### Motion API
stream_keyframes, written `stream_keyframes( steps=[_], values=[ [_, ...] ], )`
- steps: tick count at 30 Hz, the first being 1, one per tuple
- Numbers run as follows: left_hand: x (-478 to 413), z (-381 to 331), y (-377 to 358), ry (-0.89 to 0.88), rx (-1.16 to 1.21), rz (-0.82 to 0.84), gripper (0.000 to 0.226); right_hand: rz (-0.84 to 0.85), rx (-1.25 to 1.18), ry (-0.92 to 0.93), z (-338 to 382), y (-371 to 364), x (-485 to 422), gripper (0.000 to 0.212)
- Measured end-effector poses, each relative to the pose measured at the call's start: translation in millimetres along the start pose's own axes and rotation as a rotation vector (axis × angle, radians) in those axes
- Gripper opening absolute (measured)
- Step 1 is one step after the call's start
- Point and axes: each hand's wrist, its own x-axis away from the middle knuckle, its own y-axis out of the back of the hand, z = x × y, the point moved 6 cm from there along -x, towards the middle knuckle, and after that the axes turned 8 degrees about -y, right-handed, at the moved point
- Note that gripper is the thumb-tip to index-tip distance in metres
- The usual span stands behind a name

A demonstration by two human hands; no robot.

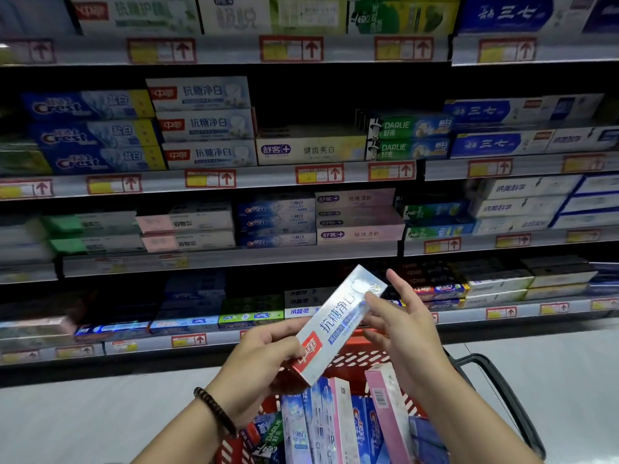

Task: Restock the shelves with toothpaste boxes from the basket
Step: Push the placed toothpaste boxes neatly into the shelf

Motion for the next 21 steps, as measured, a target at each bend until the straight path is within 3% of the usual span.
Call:
stream_keyframes(
  steps=[7, 14, 21],
  values=[
    [-2.9, -0.7, 12.5, -0.019, 0.060, -0.070, 0.036, -0.035, 0.030, 0.003, -3.8, 1.7, -1.5, 0.028],
    [-2.2, -12.3, 26.6, -0.091, 0.235, -0.215, 0.027, -0.007, -0.152, -0.062, -7.7, 0.1, 1.1, 0.028],
    [-3.3, -6.6, 38.2, -0.080, 0.284, -0.315, 0.037, -0.066, -0.253, -0.062, -9.8, 1.4, 4.2, 0.027]
  ],
)
